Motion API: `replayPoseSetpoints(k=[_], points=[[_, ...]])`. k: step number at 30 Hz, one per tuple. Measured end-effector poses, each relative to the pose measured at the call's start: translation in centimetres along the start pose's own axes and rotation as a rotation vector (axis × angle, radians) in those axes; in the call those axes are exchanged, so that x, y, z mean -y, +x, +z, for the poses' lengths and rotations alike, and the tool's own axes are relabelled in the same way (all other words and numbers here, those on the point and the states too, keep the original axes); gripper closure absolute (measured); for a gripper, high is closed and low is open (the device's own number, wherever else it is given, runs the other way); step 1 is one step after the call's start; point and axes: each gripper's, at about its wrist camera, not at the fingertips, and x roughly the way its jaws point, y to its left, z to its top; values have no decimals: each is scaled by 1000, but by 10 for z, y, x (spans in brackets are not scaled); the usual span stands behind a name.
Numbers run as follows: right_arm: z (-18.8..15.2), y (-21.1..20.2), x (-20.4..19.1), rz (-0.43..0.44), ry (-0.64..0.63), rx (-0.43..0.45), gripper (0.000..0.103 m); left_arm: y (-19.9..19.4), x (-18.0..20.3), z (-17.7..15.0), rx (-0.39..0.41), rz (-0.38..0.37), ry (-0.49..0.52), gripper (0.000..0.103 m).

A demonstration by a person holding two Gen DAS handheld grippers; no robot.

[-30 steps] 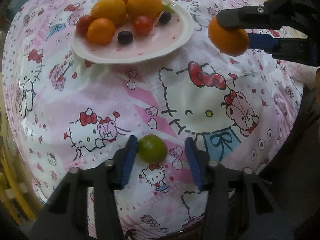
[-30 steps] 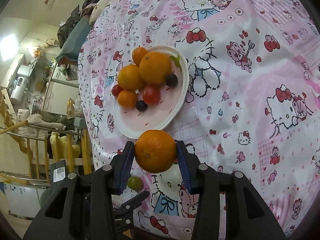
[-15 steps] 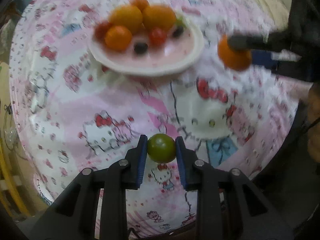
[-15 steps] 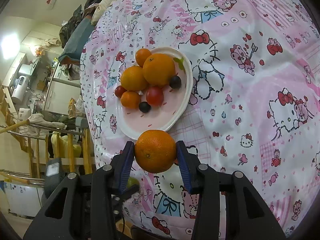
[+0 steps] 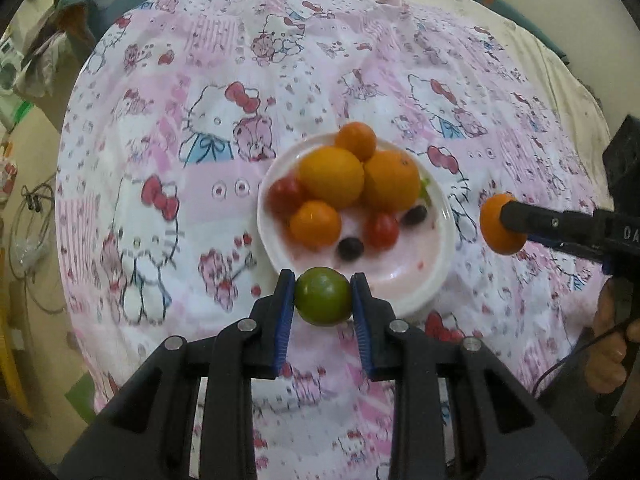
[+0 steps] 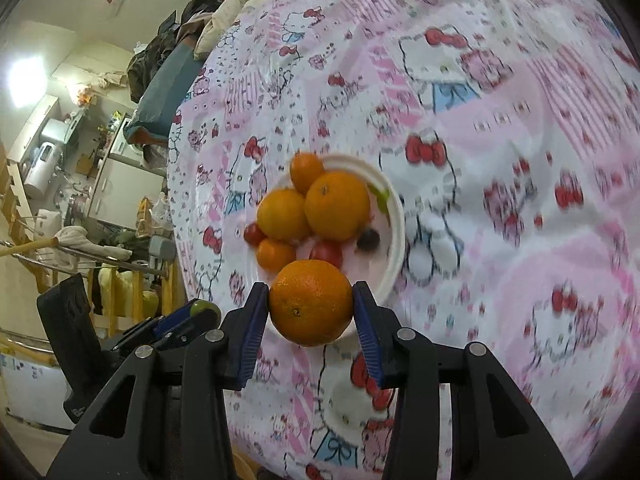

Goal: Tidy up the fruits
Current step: 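Carry the lime and mandarin onto the plate and open both grippers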

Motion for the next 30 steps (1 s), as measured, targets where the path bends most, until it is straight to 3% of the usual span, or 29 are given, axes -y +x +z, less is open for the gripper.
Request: replayPoseSetpoints(k=[7,15,30], points=[[26,34,-1,-74,-54,-76,58,23,4,12,-19,-19,-24,79],[18,70,7,-99,-48,-158,58,53,10,2,-91,-42,-37,79],[20,82,21,-98,6,-205,56,78,20,6,-128,-25,-25,78]])
